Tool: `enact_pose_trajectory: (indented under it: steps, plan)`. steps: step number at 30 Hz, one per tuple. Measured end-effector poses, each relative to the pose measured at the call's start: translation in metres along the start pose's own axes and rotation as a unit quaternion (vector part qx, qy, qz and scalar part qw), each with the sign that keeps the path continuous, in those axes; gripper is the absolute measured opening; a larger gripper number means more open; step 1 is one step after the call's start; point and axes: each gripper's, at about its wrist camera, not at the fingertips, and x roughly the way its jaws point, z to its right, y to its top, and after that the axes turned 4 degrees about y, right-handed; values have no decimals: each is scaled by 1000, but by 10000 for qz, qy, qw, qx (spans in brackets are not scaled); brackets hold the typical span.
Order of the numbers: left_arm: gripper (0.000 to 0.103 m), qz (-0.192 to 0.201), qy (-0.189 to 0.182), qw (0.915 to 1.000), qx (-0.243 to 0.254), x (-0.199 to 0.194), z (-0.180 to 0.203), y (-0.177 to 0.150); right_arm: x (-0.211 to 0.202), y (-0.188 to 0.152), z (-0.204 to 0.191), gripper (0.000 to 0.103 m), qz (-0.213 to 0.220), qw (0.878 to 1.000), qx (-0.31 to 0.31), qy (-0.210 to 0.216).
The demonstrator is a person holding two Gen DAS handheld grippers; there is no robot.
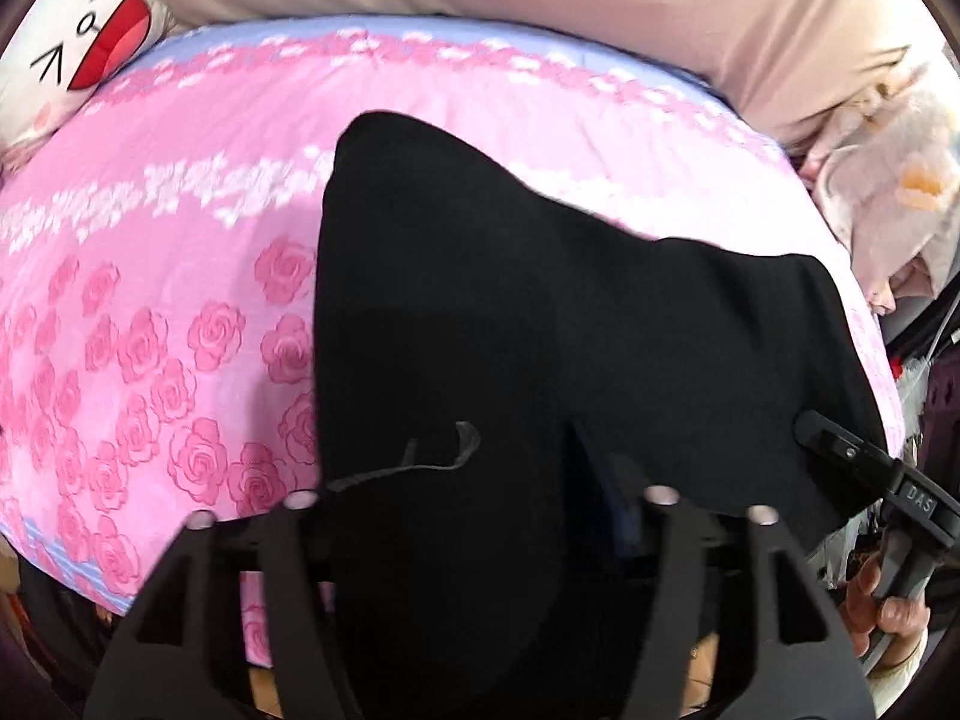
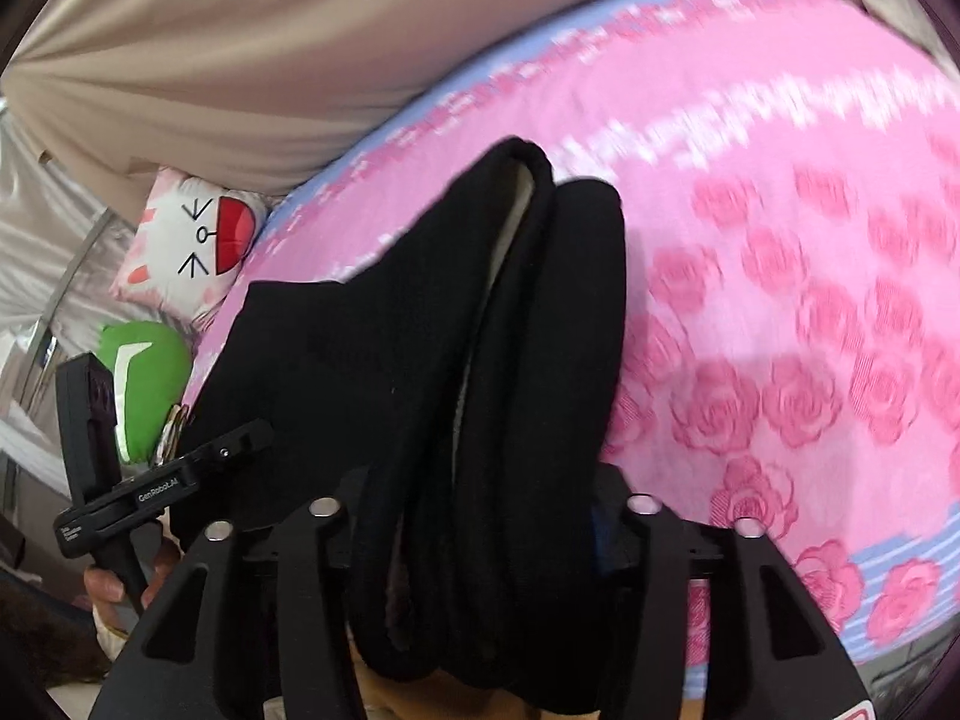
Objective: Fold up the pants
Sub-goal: 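Grasp the folded trousers with both grippers and lift them up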
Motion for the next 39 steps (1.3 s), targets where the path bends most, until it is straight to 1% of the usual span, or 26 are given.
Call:
enact_pose_trajectory:
  steps: [1, 2, 3, 4, 5, 6, 7, 9, 10, 11, 12, 13, 14, 15, 17, 20, 22, 24, 25, 26, 30, 33, 34, 36, 37, 39]
  plan:
    - [70, -3, 12, 10000, -62, 2, -2, 1, 1, -1, 5, 61, 29, 9999, 112, 71]
    - [76, 2, 50, 10000, -48, 3, -1, 1, 4, -2, 9, 63, 41, 9997, 180, 136]
    - [85, 15, 110, 9999, 11, 5, 0, 1, 4, -3, 10, 64, 70, 9996, 183, 179]
    - [90, 47, 254, 9997, 42, 8, 2, 1, 4, -3, 10, 65, 84, 9996, 171, 192]
    - [95, 61, 291, 9996, 34, 10, 3, 0, 5, -4, 8, 68, 84, 9997, 141, 195]
    - [96, 53, 255, 9997, -1, 13, 2, 0, 6, -4, 6, 70, 75, 9998, 91, 184]
    - [96, 21, 136, 9999, -81, 16, 1, 0, 6, -4, 4, 71, 74, 9999, 45, 149]
    - [95, -35, -112, 9996, -257, 19, -3, 0, 9, -5, 0, 78, 96, 9999, -11, 132]
    - [91, -3, -173, 9996, -241, 18, -3, 0, 10, -6, -2, 78, 117, 9999, -48, 107]
    - [83, 18, -222, 9995, -220, 16, -1, 0, 11, -6, -5, 78, 150, 9998, -93, 30]
    - [69, 42, -283, 9993, -228, 13, -1, 0, 12, -6, -8, 74, 175, 9997, -143, -44]
    - [62, 163, -296, 9991, -246, 5, -1, -1, 12, -7, -11, 70, 219, 9995, -176, -128]
    - [46, 226, -257, 9991, -240, -1, -1, -1, 11, -8, -11, 54, 224, 9995, -205, -109]
    - [39, 302, -299, 9988, -228, -9, -1, -1, 7, -8, -12, 43, 273, 9994, -219, -35]
    - [35, 342, -452, 9980, -281, -18, -2, -2, -5, -7, -17, 40, 376, 9989, -282, 66]
    - [34, 495, -648, 9963, -260, -40, 0, -3, -24, -8, -35, 39, 517, 9972, -517, 171]
    - [33, 680, -809, 9943, -144, -63, 4, -4, -35, -9, -47, 39, 607, 9957, -675, 184]
    - [33, 862, -905, 9922, -8, -83, 10, -3, -51, -9, -60, 39, 711, 9935, -847, 262]
    - [33, 1025, -956, 9901, 84, -99, 13, -3, -58, -8, -65, 39, 766, 9924, -920, 293]
    - [33, 1126, -968, 9888, 149, -108, 16, -1, -70, -7, -73, 39, 887, 9904, -1013, 310]
    - [34, 1764, -1042, 9779, 406, -158, 24, 11, -102, 3, -98, 39, 1291, 9819, -1313, 430]
    - [34, 2226, -1075, 9673, 561, -187, 28, 23, -128, 15, -121, 39, 1663, 9711, -1641, 496]
    - [34, 2442, -1066, 9619, 621, -199, 30, 30, -135, 20, -128, 39, 1777, 9670, -1750, 519]
    - [34, 2836, -1035, 9506, 719, -219, 33, 44, -152, 37, -146, 39, 2076, 9549, -2046, 568]
    - [34, 2978, -1024, 9462, 744, -225, 34, 50, -155, 42, -151, 39, 2160, 9513, -2119, 584]
    - [35, 3402, -940, 9322, 801, -240, 37, 68, -163, 63, -165, 40, 2432, 9387, -2364, 618]
